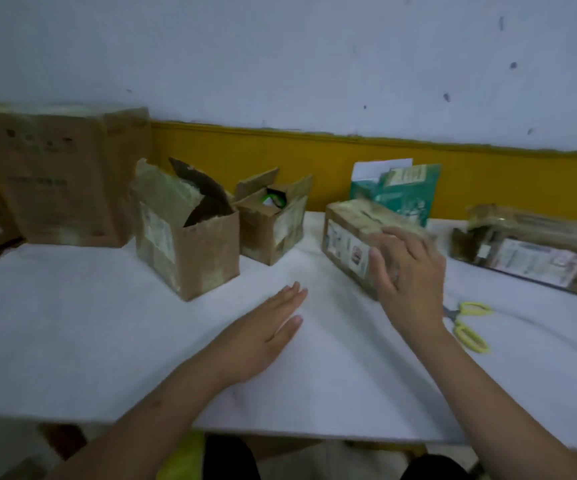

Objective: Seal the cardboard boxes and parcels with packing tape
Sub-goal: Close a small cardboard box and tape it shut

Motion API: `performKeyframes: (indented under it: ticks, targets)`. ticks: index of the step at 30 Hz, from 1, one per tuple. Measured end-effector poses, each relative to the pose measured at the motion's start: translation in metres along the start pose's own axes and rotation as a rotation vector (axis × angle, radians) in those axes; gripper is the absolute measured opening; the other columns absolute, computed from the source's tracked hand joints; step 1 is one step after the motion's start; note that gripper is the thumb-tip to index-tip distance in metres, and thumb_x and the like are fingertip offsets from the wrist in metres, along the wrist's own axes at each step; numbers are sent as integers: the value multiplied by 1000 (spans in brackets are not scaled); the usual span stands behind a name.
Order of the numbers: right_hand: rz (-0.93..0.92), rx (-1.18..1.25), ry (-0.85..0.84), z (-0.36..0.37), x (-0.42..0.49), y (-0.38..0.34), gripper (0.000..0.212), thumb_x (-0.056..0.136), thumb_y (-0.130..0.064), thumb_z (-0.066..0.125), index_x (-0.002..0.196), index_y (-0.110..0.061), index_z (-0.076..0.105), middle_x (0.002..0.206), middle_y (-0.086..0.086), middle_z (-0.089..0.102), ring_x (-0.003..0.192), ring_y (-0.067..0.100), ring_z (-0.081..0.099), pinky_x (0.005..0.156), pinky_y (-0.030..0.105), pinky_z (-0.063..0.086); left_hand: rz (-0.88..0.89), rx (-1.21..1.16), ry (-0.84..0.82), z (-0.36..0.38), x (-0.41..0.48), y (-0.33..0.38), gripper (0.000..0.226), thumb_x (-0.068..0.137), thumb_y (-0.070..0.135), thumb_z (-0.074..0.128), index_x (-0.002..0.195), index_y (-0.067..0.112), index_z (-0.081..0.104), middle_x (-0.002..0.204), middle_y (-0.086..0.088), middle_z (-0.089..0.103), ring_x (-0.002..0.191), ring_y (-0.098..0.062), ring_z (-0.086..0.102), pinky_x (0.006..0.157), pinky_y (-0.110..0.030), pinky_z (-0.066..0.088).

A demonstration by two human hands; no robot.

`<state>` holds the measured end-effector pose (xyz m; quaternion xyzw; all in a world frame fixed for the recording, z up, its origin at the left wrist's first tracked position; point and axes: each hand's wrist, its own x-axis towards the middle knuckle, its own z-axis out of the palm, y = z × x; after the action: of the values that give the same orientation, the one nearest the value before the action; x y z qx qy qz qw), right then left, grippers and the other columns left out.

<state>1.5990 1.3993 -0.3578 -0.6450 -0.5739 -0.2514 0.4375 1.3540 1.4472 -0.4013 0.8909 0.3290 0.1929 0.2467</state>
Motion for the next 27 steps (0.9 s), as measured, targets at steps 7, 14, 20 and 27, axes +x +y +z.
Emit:
performKeyframes:
  ticks: [7,14,20,27]
  targets:
    - [230,188,-295,29,17,91,65,76,-61,72,131,-30,55,155,-2,23,141,25,29,113,52,36,116,-73,310,19,121,28,46,106,36,38,151,30,37,160,11,24,144,4,15,115,-11,14]
    - [142,635,-538,18,32,124,48,80,-20,80,124,-23,61,144,-11,41,138,13,39,104,40,48,200,71,425,1,181,-2,65,91,65,45,150,39,36,163,13,14,150,-6,6,116,-33,13]
    - [221,796,-651,11,36,126,52,76,-12,76,126,-19,61,155,-21,28,143,2,29,103,27,47,85,-773,206,-9,176,-19,59,84,42,70,139,35,49,138,23,49,124,-6,56,90,-28,57]
    - [320,800,-483,15,26,127,64,78,-42,74,137,-30,52,153,-22,30,140,2,35,104,39,49,85,-920,262,13,176,-11,55,70,38,82,115,30,53,123,14,61,109,-16,65,75,-26,57]
